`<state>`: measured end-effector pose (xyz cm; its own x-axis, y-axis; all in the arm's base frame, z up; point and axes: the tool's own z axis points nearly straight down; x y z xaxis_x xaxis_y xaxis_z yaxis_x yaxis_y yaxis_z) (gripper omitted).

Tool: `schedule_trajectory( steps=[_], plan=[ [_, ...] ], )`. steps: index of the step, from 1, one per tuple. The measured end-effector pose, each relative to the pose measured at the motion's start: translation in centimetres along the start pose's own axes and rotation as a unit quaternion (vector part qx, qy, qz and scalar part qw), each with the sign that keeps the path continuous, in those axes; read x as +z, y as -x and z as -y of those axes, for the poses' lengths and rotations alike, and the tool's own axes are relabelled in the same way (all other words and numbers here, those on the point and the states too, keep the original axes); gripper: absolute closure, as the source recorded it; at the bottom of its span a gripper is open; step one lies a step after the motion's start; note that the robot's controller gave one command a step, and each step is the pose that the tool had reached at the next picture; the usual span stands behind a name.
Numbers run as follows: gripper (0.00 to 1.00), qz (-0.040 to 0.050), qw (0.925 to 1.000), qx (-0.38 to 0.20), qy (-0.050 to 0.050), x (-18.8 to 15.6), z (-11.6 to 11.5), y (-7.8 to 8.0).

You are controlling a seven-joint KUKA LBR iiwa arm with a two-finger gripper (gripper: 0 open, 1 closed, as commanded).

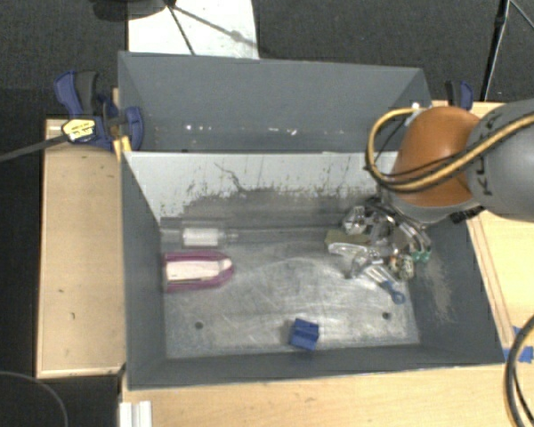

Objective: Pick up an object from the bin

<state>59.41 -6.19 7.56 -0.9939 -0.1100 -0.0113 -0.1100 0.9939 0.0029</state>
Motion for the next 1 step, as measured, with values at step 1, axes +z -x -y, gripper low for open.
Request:
schedule_trajectory(
  steps=[1],
  plan=[
    [1.0, 0.0005, 1.0, 0.009, -0.003, -16.82, 0.5, -0.38]
  ],
)
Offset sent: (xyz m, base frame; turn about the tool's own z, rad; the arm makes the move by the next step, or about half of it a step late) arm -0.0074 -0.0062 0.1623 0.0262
